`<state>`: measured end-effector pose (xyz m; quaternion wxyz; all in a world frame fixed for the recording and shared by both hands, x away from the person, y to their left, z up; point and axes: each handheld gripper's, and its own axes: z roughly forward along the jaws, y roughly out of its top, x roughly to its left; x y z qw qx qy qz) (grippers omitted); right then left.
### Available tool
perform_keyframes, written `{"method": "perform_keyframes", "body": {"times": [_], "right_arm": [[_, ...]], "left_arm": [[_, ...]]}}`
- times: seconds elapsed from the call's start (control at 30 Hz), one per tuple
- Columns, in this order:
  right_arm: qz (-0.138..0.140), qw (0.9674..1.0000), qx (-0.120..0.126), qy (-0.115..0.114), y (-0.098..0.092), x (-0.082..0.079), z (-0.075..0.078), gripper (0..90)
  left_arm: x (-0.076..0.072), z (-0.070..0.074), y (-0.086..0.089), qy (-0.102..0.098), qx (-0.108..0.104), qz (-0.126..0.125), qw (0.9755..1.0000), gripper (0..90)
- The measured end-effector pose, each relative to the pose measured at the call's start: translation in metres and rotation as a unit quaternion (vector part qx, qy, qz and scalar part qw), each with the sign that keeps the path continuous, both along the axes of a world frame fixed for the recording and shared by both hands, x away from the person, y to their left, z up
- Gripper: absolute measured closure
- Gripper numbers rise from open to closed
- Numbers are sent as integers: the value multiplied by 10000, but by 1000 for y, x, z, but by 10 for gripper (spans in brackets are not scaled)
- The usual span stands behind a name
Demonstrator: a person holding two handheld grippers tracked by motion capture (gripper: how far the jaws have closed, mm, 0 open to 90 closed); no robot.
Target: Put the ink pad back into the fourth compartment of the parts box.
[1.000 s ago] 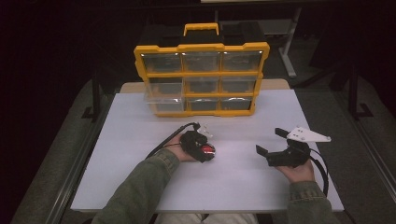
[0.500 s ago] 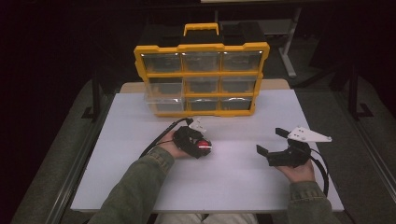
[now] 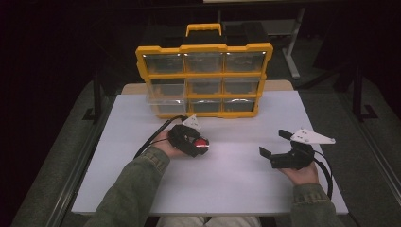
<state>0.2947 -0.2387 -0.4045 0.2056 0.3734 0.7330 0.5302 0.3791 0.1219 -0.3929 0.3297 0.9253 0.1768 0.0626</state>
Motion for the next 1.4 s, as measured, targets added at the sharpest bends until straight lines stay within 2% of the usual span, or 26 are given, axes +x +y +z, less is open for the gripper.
{"method": "perform_keyframes", "body": {"times": [0.57,1.07,1.4], "right_arm": [[-42,10000,47,-2,-1,-1,0,0],[-67,10000,52,13,-1,0,-1,0],[-66,10000,35,37,0,0,-1,0]], "left_arm": [[-6,22,14,-104,-96,27,9999,296],[-10,44,28,-308,-208,94,9993,296],[-13,60,39,-420,-182,139,9989,296]]}}
